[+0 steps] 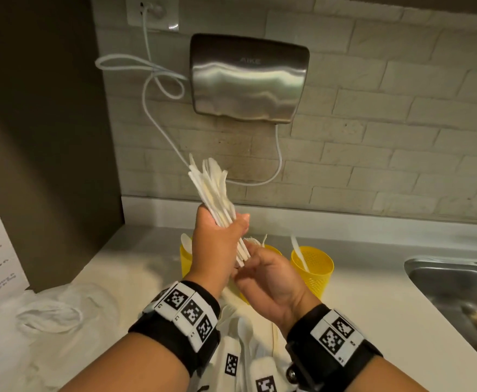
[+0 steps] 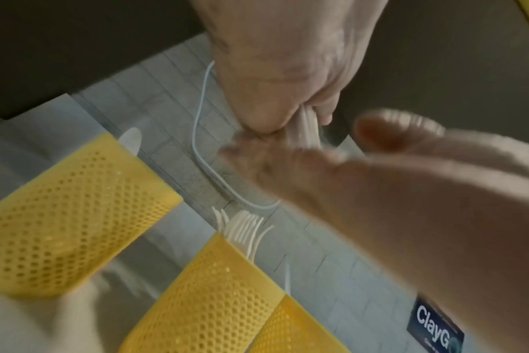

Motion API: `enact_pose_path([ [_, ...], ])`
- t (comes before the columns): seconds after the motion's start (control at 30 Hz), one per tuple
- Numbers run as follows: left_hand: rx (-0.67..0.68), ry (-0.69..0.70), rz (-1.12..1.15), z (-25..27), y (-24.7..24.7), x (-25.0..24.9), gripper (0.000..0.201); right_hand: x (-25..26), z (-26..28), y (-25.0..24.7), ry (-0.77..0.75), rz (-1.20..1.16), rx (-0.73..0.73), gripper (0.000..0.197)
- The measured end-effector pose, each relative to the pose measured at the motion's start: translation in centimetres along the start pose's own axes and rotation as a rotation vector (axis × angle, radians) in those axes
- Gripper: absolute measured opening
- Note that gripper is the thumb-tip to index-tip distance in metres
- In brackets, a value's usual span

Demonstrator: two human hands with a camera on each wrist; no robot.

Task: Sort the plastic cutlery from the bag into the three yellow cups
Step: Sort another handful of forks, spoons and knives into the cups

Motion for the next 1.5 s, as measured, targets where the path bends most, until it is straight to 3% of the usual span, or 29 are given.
enact_pose_path([
  [0.2,0.091,-0.133,0.052,1.1,0.1,1.4,0.010,0.4,1.8,1.2,0.076,0.275,0.105,0.064],
  [0.37,0.276,-0.256,0.196,3.3,0.9,1.4,0.015,4.6,1.4,-0.6,-0.069,0.399,-0.105,0.035],
  [0.47,0.376,-0.265,0.167,4.9,1.9,1.5,0.021,4.8,1.5,-0.4,-0.082,0.627,-0.214,0.032],
  [0.53,0.375,-0.258,0.137,5.3,2.0,1.6,0.022,4.6,1.7,-0.8,-0.084,0.694,-0.285,0.028],
  [0.8,0.293,-0.204,0.156,4.5,0.7,1.1,0.023,5.2,1.5,-0.4,-0.172,0.423,-0.251,0.038],
  [1.0,0.232,-0.232,0.137,4.2,0.0,1.9,0.019,7.2,1.8,-2.3,-0.347,0.238,-0.470,0.031],
  [1.13,0.319,-0.318,0.200,4.6,0.5,2.5,0.023,6.5,1.3,-2.1,-0.224,0.397,-0.393,0.020],
  [1.23,0.424,-0.375,0.252,5.2,1.2,2.5,0.026,4.7,1.1,-1.0,-0.087,0.522,-0.232,0.029],
  [1.4,0.423,-0.376,0.126,5.0,0.7,2.7,0.017,4.5,0.8,-0.3,-0.112,0.607,-0.155,0.024],
  [1.5,0.428,-0.369,0.113,5.2,0.9,2.4,0.011,4.6,0.7,-0.1,-0.140,0.621,-0.211,0.020],
])
Point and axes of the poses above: each hand's wrist, its own z-axis away from the middle knuckle, its own y-axis out of the palm, x = y × z, the point moved 8 cm from there along -z, towards the middle knuckle, and after that the axes turned 3 degrees about -z, right-handed, at the moved point
